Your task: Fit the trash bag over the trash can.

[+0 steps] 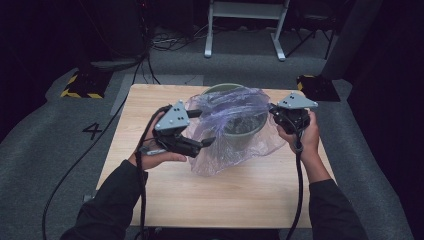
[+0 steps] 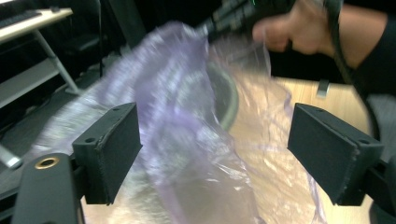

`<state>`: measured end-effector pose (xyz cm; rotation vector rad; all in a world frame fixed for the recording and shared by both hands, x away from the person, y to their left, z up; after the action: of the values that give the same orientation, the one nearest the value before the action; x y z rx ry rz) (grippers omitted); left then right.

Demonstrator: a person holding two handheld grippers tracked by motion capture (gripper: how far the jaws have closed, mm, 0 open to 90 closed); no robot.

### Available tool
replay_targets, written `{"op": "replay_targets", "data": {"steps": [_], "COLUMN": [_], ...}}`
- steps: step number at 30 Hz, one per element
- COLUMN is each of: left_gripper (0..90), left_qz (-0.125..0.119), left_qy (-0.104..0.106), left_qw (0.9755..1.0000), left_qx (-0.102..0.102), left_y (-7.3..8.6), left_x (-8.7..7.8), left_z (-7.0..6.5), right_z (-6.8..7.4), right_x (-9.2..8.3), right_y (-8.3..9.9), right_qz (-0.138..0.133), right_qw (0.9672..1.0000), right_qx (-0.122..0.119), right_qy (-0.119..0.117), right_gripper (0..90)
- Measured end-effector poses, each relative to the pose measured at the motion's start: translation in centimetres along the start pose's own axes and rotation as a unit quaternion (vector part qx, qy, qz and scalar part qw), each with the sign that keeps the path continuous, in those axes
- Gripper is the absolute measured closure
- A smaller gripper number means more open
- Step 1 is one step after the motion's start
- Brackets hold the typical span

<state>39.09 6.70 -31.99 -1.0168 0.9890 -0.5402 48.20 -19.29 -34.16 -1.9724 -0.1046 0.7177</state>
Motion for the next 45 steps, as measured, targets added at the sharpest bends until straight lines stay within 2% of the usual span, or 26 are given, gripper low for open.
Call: {"op": "replay_targets", "data": {"steps": [4,5,6,8,10,12,14,17,18,20,22,24,27,29,32,34,36,37,39,40,41,42,43,44,45], "left_gripper": [17.4,21.4,31.1,40.3,51.2,62.1,71.0,80.2,82.2,86.5,89.4,89.7,89.7,89.7,89.7,89.7,89.6,89.6,89.5,88.9,85.0,77.8,72.6,62.2,49.4], "left_qz": [0.031,0.042,0.053,0.059,0.056,0.051,0.058,0.065,0.069,0.062,0.058,0.058,0.053,0.05,0.042,0.042,0.04,0.039,0.037,0.033,0.033,0.031,0.026,0.023,0.022], "left_qy": [-0.022,-0.048,-0.073,-0.088,-0.103,-0.109,-0.115,-0.116,-0.124,-0.118,-0.129,-0.121,-0.125,-0.125,-0.125,-0.123,-0.125,-0.127,-0.131,-0.13,-0.135,-0.139,-0.126,-0.115,-0.107], "left_qw": [0.9992,0.9978,0.9957,0.9943,0.9929,0.9924,0.9912,0.9907,0.9892,0.9907,0.9896,0.9908,0.9907,0.9908,0.9913,0.9915,0.9914,0.9912,0.9907,0.9909,0.9901,0.9892,0.9902,0.9906,0.9898], "left_qx": [0.014,0.018,0.022,0.014,0.021,0.024,0.029,0.029,0.035,0.027,0.027,0.022,0.016,0.011,0.004,0.002,-0.001,0.001,-0.009,-0.013,-0.017,-0.036,-0.055,-0.07,-0.092], "left_y": [1.2,1.5,1.7,2.0,2.1,2.1,2.3,2.6,2.7,2.7,2.6,2.7,2.8,2.8,2.7,2.6,2.5,2.4,2.3,2.3,2.3,2.4,2.4,2.5,2.5], "left_x": [1.6,1.9,2.1,2.3,2.1,2.0,2.0,2.2,2.3,2.4,2.5,2.7,2.9,2.8,2.6,2.7,3.0,3.2,3.5,3.6,3.7,3.8,3.8,3.9,3.8], "left_z": [0.1,0.4,0.8,1.5,2.1,2.6,3.1,3.9,4.4,4.9,5.7,6.3,7.2,7.8,8.4,8.6,8.8,9.0,9.6,9.8,10.2,10.8,11.2,11.4,11.5], "right_z": [-0.2,-0.3,-0.3,-0.4,-0.4,-0.4,-0.4,-0.4,-0.4,-0.5,-0.7,-0.9,-1.2,-1.6,-2.0,-1.9,-1.6,-1.4,-1.2,-1.2,-1.2,-1.4,-1.6,-1.9,-2.1], "right_x": [-0.2,-0.2,-0.3,-0.4,-0.5,-0.6,-0.6,-0.6,-0.6,-0.6,-0.5,-0.4,-0.1,0.2,0.3,0.3,0.2,0.3,0.5,0.6,0.8,1.0,1.2,1.3,1.4], "right_y": [0.1,0.1,0.1,0.2,0.3,0.5,0.6,0.7,0.6,0.6,0.5,0.6,0.6,0.6,0.7,0.8,0.5,0.4,0.1,-0.1,-0.2,-0.2,-0.3,-0.3,-0.2], "right_qz": [0.0,-0.004,-0.006,-0.01,-0.013,-0.012,-0.011,-0.011,-0.013,-0.014,-0.016,-0.016,-0.01,-0.007,-0.002,-0.001,-0.008,-0.008,-0.011,-0.011,-0.009,-0.009,-0.008,-0.006,-0.005], "right_qw": [1.0,0.9999,0.9999,0.9998,0.9997,0.9996,0.9997,0.9998,0.9997,0.9997,0.9996,0.9996,0.9997,0.9997,0.9996,0.9997,1.0,1.0,0.9999,0.9998,0.9998,0.9999,0.9999,0.9998,0.9998], "right_qx": [0.006,0.008,0.009,0.011,0.014,0.01,0.005,0.001,0.002,0.003,0.008,0.011,0.019,0.024,0.029,0.022,0.003,-0.003,-0.013,-0.013,-0.012,-0.009,-0.002,0.005,0.013], "right_qy": [-0.001,-0.007,-0.008,-0.015,-0.018,-0.022,-0.02,-0.019,-0.021,-0.019,-0.02,-0.019,-0.01,0.003,0.007,0.006,0.003,0.001,0.001,-0.009,-0.011,-0.011,-0.014,-0.015,-0.016], "right_gripper": [90.0,89.8,89.0,87.6,87.5,87.7,87.6,87.0,86.9,84.9,83.1,79.7,69.2,58.5,54.8,63.8,81.7,87.4,90.0,90.0,90.0,90.0,90.0,90.0,90.0]}}
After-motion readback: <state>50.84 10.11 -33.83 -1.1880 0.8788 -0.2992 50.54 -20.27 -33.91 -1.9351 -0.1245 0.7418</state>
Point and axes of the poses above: each handheld gripper's, and its own axes: x roughly forward along the jaws, y roughly out of its underside, z roughly to its left, the point moved 6 cm from there along x, roughly forward along the jaws, and after that the axes turned 1 degree about -x, right-handed, at the moved point
